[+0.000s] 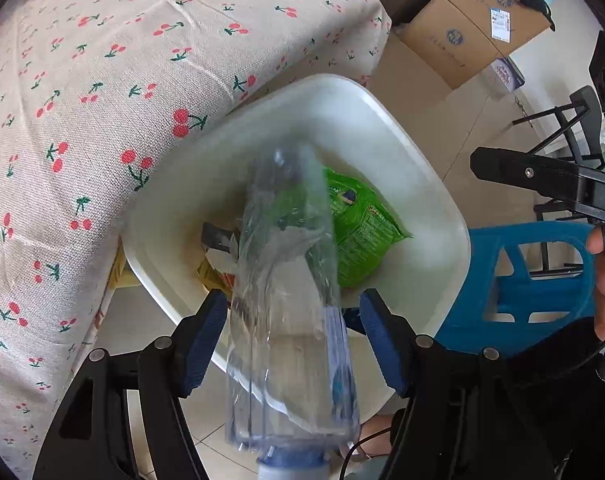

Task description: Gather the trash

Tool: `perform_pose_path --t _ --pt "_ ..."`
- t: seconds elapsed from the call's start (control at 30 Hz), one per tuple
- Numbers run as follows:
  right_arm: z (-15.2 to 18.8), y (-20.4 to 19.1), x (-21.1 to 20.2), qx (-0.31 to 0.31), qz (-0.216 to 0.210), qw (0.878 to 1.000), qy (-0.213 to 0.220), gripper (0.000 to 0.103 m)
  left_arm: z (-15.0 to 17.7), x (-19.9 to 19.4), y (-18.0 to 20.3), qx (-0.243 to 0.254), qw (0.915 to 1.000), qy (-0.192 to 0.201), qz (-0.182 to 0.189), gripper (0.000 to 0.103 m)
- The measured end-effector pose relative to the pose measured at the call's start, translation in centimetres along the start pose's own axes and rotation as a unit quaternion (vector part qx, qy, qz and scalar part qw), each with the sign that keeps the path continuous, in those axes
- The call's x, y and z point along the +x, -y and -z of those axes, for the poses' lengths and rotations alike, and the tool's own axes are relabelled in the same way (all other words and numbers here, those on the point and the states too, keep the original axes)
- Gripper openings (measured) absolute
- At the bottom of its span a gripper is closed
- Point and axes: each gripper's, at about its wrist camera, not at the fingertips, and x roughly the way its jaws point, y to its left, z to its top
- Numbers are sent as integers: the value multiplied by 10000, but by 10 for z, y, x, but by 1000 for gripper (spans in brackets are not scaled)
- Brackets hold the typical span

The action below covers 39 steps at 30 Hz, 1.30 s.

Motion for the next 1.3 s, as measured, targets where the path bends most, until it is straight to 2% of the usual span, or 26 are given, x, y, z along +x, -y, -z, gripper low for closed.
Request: perform_pose_path --t 0.2,0.4,0.57,0.73,0.9,1.07,1.2,1.3 --pt "2 2 -5 37 -17 10000 54 65 4 -14 3 117 9996 238 -103 72" --pt "1 -4 -16 -71 70 9997 202 66 17 -53 -7 156 9958 700 -577 91" --pt "7 -21 -31 -373 285 9979 440 68 43 -92 -32 -211 9883 1073 -1065 95" --pt "19 -49 -56 -718 465 9921 917 74 77 -142 -52 -803 9700 1772 -1460 95" --pt "39 -89 -87 -948 330 9836 1499 85 116 -193 -64 -1166 9468 2347 -1867 95" --pt "64 -135 -107 -1181 247 9733 1954 94 152 -223 -77 -1469 9283 2656 -2146 95" --pt "82 -169 -117 -1357 400 9625 2315 101 176 -238 -87 -1653 9178 2809 -2268 95" --pt "87 -191 -119 -1503 441 9563 2470 102 186 -248 -94 -1707 9095 2922 -2413 95"
